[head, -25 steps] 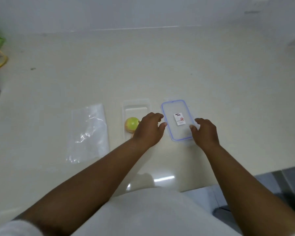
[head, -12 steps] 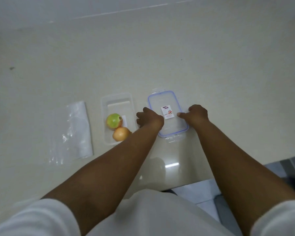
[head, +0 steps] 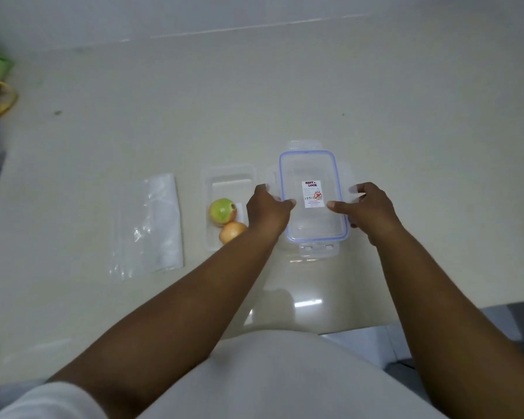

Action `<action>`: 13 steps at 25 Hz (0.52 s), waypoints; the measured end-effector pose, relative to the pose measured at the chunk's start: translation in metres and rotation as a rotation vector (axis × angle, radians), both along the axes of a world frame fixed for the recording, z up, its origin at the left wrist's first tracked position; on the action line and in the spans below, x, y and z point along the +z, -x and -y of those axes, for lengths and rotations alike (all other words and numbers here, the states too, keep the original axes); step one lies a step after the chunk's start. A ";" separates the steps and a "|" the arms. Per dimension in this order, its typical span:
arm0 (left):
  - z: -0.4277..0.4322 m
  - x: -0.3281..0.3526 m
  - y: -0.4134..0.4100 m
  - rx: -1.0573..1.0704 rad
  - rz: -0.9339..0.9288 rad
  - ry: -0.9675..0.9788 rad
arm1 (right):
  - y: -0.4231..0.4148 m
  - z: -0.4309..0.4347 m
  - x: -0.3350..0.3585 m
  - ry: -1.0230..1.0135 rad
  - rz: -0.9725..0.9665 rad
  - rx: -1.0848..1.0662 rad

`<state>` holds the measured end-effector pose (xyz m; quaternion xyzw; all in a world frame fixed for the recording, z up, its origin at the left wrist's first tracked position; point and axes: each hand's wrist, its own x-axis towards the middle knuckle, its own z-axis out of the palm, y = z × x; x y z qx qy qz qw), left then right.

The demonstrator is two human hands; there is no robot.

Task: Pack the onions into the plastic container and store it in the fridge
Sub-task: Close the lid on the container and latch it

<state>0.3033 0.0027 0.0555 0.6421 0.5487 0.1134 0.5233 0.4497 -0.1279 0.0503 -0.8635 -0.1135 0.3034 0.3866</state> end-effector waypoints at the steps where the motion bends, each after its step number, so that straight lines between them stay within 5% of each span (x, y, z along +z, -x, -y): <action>1: -0.006 0.003 0.013 0.014 0.007 -0.019 | 0.009 -0.002 0.004 -0.034 0.005 0.035; 13: -0.090 -0.008 0.133 0.071 -0.164 -0.075 | 0.106 -0.103 -0.006 0.018 0.116 0.324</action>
